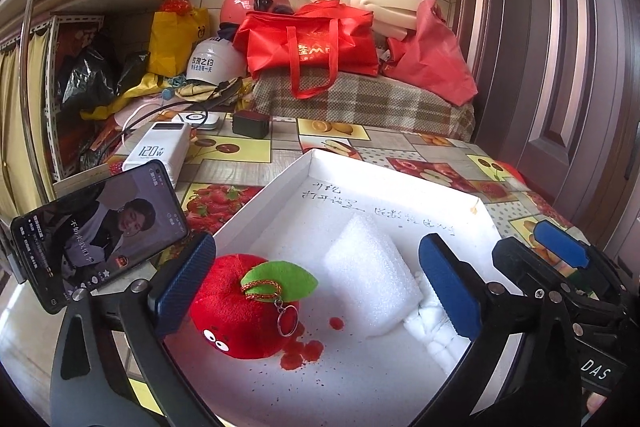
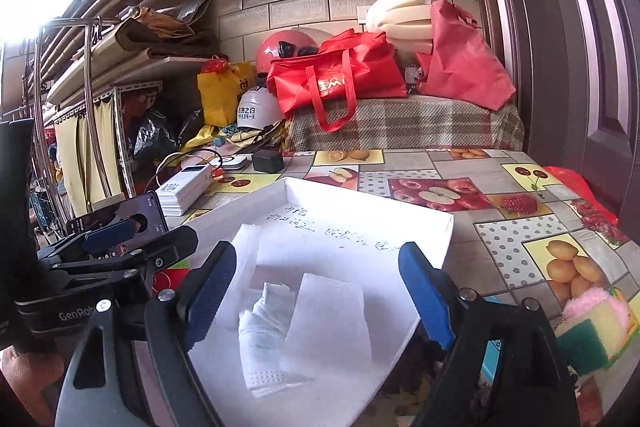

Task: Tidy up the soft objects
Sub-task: 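Open the left tool inside the box while the right tool releases its foam block there, then move both tools back toward the remaining pile of soft items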

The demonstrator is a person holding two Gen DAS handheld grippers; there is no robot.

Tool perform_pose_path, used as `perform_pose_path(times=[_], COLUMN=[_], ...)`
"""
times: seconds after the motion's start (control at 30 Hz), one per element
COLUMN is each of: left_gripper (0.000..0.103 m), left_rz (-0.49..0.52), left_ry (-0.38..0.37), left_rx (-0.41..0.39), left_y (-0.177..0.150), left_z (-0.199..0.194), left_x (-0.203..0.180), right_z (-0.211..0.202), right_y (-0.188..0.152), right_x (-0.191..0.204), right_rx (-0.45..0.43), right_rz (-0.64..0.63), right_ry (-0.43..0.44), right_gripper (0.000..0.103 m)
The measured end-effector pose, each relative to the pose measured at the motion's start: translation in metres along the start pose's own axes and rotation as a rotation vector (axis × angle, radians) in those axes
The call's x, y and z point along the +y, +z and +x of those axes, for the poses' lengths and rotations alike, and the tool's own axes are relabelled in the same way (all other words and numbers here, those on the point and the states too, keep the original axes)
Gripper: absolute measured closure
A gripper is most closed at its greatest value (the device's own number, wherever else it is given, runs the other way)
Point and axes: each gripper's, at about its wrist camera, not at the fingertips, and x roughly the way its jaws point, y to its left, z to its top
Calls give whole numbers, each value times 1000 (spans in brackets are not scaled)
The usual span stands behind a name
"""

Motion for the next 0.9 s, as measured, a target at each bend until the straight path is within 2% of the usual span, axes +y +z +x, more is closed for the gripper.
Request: perform_pose_path(times=[0.33,0.47,0.63,0.77,0.9], left_gripper=[0,0,0,0,0], left_rz=[-9,-38,-61,-40,20], left_ry=[-11,-19,-17,-2,1], left_rx=[-23,-35,-53,-78,-99], left_y=[0,0,1,0,-5], left_z=[-5,-9,-11,-18,-28], left_x=[2,8,12,7,-6], right_z=[-6,-9,-14,-32,-63], right_y=[0,0,-6,-13,-17], right_x=[1,-12,-45,-66,-66], right_rx=[-46,-52,2,-9,-55], right_rz=[-9,52,172,235,173], right_ry=[-16,-24,-49,-54,-51], right_gripper=[19,19,19,19,19])
